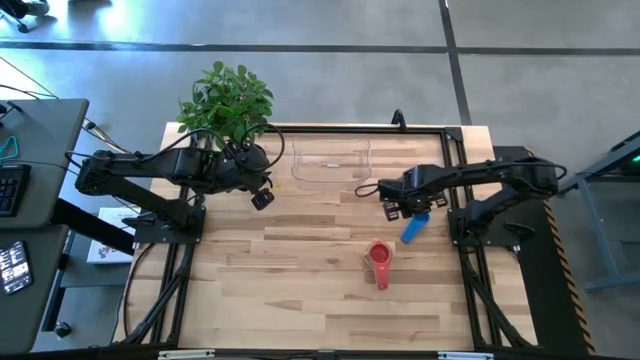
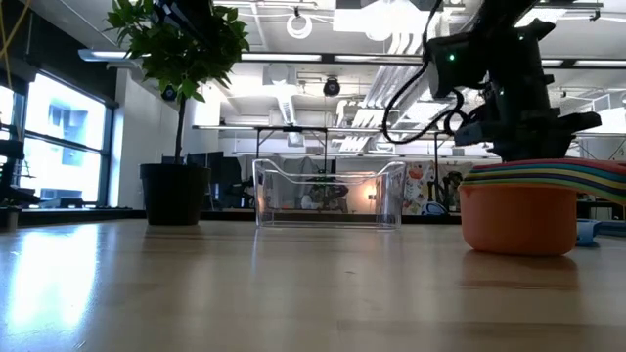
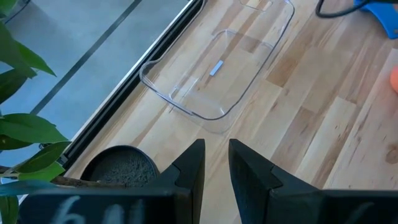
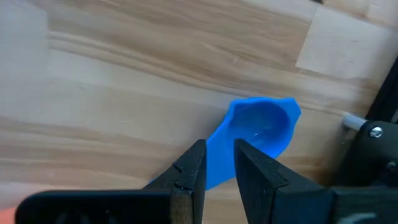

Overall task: Nest measuring cups in basket
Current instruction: Stack the blue measuring cup on top of the red measuring cup

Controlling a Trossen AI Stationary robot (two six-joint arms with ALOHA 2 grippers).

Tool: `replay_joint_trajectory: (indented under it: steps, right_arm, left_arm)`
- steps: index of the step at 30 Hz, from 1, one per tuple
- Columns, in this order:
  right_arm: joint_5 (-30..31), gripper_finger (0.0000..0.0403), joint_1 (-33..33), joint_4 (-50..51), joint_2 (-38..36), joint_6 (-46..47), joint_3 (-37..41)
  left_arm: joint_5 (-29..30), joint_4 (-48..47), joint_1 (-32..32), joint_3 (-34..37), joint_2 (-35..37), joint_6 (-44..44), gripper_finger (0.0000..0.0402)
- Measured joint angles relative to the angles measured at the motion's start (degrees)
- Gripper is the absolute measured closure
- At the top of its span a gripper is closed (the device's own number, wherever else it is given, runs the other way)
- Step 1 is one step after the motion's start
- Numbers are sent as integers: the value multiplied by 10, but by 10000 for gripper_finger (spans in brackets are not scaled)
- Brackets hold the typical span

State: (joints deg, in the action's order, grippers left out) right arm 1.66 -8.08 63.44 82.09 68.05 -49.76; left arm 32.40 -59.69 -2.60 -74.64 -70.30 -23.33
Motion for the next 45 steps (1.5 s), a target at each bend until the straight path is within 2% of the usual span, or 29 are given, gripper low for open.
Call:
replay_joint_trajectory:
  steps: [30,45]
  right_arm:
    - [14,329,0,0,115,-10,0]
    - [11,329,0,-3,118,1,0]
  left_arm:
    - [0,0,0,0,0,21,339]
    - [16,0,0,0,0,38,339]
